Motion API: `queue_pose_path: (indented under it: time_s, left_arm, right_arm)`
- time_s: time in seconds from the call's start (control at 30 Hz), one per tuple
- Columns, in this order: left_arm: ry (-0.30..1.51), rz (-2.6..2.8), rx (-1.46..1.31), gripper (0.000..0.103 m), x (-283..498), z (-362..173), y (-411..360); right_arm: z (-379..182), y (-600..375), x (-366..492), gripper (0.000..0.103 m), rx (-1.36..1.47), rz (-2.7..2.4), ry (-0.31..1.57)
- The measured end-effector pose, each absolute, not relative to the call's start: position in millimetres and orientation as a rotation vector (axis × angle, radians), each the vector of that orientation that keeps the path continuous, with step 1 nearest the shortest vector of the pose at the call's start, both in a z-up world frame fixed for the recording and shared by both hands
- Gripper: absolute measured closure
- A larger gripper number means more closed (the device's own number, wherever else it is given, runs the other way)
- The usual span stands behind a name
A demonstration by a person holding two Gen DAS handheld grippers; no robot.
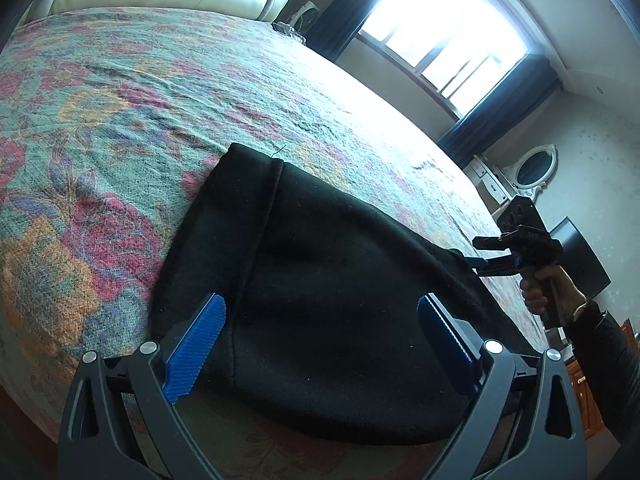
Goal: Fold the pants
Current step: 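Withdraw the open right gripper from the folded trousers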
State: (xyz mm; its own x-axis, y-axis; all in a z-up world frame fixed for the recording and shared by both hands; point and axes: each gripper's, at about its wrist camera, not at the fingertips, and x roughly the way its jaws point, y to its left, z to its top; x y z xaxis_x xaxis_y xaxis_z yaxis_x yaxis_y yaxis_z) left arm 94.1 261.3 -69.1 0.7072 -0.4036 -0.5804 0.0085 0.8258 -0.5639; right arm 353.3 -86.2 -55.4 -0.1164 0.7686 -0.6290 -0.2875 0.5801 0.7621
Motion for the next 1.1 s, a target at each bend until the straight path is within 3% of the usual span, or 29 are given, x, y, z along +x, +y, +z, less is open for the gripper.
queue_pose_path:
  time_s: [0.1, 0.17, 0.23, 0.5, 0.67, 0.7, 0.77, 0.83, 0.97, 1.1]
  left_arm:
    - [0.753, -0.253, -0.571, 0.007, 93.0, -69.8, 262.1]
    - [0.745, -0.259, -0.571, 0.007, 92.7, -70.7, 262.3]
    - [0.740, -0.262, -0.561, 0.007, 92.0, -72.2, 261.7]
    - [0.731, -0.260, -0.522, 0.007, 96.6, -72.4, 260.2]
    - [0.730, -0.254, -0.527, 0.007, 98.9, -70.6, 258.1]
    - [0.733, -0.253, -0.525, 0.007, 99.7, -70.6, 258.1]
    - [0.743, -0.252, -0.511, 0.007, 99.1, -68.5, 253.8]
    - [0.753, -0.248, -0.498, 0.007, 101.4, -67.1, 251.6]
    - [0.773, -0.246, -0.471, 0.007, 105.7, -66.3, 249.1]
    - [0.792, -0.247, -0.454, 0.007, 108.5, -65.5, 247.3]
  right_arm:
    - [-52.3, -76.1, 351.5, 0.042, 0.406, 0.989, 1.455]
    - [-51.1, -76.4, 352.2, 0.050, 0.423, 0.986, 1.459]
    - [-57.3, -74.6, 354.5, 0.094, 0.447, 0.982, 1.481]
    - [-68.9, -84.9, 362.6, 0.098, 0.392, 0.836, 1.389]
    - [-79.2, -101.6, 368.9, 0.097, 0.556, 0.804, 1.332]
    - [-76.7, -110.4, 369.0, 0.096, 0.594, 0.795, 1.302]
    - [-66.5, -131.3, 364.6, 0.079, 0.624, 0.759, 1.235]
    - [-51.0, -158.3, 351.1, 0.047, 0.645, 0.758, 1.159]
    - [-17.9, -231.9, 299.4, 0.042, 0.618, 0.746, 1.042]
    - [0.8, -345.5, 223.9, 0.030, 0.603, 0.581, 0.963]
